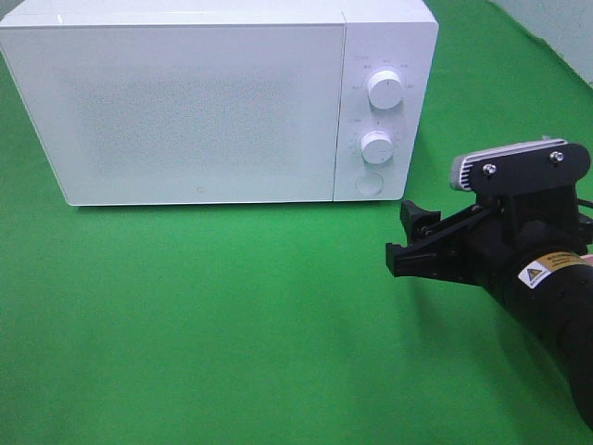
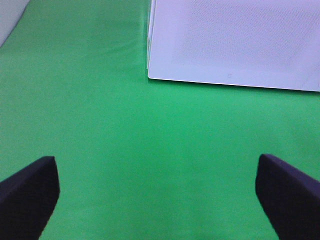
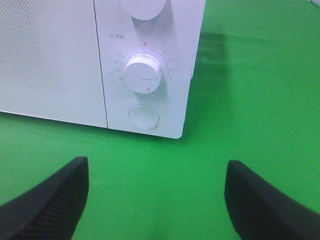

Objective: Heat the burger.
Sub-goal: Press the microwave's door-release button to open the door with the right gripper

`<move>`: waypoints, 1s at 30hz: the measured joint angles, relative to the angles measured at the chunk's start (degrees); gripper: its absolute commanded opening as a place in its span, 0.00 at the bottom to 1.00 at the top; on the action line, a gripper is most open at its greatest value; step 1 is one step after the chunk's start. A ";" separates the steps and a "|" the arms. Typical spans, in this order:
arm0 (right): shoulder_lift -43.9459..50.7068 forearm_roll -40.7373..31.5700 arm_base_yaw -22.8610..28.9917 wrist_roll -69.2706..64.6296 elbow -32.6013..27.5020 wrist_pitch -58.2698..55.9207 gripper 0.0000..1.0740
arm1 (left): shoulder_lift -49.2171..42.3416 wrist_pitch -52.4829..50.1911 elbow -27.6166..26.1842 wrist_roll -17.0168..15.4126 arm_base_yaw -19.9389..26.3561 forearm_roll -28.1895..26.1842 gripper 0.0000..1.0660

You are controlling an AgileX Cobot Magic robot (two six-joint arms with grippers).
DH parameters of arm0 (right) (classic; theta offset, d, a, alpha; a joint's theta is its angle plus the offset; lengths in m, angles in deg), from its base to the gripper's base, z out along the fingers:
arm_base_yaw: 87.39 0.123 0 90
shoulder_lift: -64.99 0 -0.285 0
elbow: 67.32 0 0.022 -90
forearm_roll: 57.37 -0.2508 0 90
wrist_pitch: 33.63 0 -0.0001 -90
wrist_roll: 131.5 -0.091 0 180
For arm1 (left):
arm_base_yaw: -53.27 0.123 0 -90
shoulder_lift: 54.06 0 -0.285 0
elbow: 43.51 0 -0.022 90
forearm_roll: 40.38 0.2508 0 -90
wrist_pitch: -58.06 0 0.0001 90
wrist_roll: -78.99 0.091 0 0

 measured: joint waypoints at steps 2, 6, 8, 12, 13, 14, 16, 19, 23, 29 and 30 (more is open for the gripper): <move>-0.29 -0.06 0.17 -0.80 0.00 0.17 0.68 | 0.00 0.00 0.00 0.00 0.00 0.00 0.94; -0.57 -0.06 0.34 -5.33 0.00 1.43 0.65 | 0.00 0.00 0.00 0.00 0.00 0.00 0.94; -0.63 -0.06 0.34 -7.73 0.00 1.89 0.64 | 0.00 0.00 0.00 0.00 0.00 0.00 0.94; -0.80 -0.06 0.34 -15.58 0.00 2.35 0.60 | 0.00 0.00 0.00 0.00 0.00 0.06 0.94; -0.92 -0.06 0.34 -18.33 0.00 2.35 0.59 | 0.00 0.00 0.00 0.00 0.00 0.06 0.94; -0.92 -0.06 0.34 -18.33 0.00 2.35 0.59 | 0.00 0.00 0.00 0.00 0.00 0.06 0.94; -0.92 -0.06 0.34 -23.78 0.00 2.41 0.56 | 0.00 0.00 0.00 0.00 0.00 0.06 0.94; -0.92 -0.06 0.34 -32.89 0.00 2.46 0.52 | 0.00 0.00 0.00 0.00 0.00 0.06 0.94; -0.92 -0.06 0.34 -45.55 0.00 2.46 0.44 | 0.00 0.00 0.00 0.00 0.00 0.06 0.94; -0.92 -0.06 0.34 -62.68 0.00 2.46 0.29 | 0.00 0.00 0.00 0.00 0.00 0.06 0.94; -0.92 -0.06 0.34 -67.21 0.00 2.46 0.24 | 0.00 0.00 0.00 0.00 0.00 0.06 0.94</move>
